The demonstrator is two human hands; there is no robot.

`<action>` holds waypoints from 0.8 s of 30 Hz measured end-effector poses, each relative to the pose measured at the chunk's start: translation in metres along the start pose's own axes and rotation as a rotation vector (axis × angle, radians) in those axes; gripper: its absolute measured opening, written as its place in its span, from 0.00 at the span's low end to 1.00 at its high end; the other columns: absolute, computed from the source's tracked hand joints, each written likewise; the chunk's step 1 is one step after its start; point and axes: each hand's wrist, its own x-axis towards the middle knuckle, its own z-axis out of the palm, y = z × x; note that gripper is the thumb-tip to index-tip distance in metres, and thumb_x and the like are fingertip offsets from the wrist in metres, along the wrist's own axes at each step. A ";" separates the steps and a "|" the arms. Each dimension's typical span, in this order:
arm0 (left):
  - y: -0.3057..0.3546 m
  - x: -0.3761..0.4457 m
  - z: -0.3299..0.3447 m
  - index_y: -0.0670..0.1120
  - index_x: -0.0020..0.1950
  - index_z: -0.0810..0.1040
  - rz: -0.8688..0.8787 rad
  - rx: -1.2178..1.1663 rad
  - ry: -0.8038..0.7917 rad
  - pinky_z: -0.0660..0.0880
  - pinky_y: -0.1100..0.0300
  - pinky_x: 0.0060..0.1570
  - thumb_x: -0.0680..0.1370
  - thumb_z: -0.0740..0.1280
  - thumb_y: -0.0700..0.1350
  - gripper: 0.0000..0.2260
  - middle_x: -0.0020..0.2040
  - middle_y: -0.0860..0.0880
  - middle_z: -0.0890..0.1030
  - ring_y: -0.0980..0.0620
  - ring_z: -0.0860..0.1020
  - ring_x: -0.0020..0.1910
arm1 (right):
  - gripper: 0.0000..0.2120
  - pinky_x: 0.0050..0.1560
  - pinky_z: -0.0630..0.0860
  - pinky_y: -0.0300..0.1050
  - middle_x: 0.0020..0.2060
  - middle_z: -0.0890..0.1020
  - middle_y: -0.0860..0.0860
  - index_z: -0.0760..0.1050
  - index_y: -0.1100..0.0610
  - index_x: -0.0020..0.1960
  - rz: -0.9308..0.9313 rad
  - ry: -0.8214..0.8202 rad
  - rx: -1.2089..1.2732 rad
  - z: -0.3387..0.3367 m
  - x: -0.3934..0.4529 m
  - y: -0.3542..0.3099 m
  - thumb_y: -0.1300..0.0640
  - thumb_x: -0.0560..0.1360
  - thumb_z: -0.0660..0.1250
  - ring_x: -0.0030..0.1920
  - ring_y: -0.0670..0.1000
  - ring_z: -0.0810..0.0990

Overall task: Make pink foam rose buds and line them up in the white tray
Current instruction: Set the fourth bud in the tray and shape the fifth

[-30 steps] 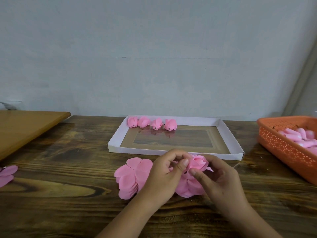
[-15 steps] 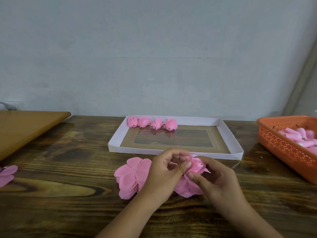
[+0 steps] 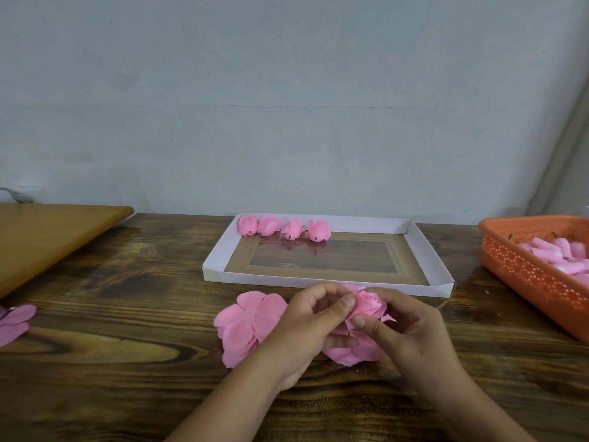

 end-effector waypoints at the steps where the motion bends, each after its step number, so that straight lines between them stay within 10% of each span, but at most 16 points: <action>1: 0.000 0.000 0.000 0.48 0.51 0.85 -0.014 -0.016 -0.006 0.83 0.56 0.42 0.74 0.73 0.49 0.09 0.53 0.40 0.84 0.46 0.85 0.49 | 0.14 0.42 0.83 0.43 0.44 0.87 0.52 0.85 0.46 0.51 -0.001 -0.004 -0.005 0.000 0.000 -0.001 0.57 0.67 0.77 0.43 0.52 0.86; 24: -0.003 0.003 -0.002 0.53 0.58 0.85 -0.009 -0.004 -0.063 0.81 0.56 0.51 0.70 0.79 0.53 0.17 0.60 0.44 0.84 0.45 0.84 0.57 | 0.10 0.41 0.83 0.43 0.46 0.87 0.53 0.84 0.48 0.49 0.011 0.026 0.058 -0.002 0.002 -0.001 0.53 0.67 0.74 0.45 0.53 0.87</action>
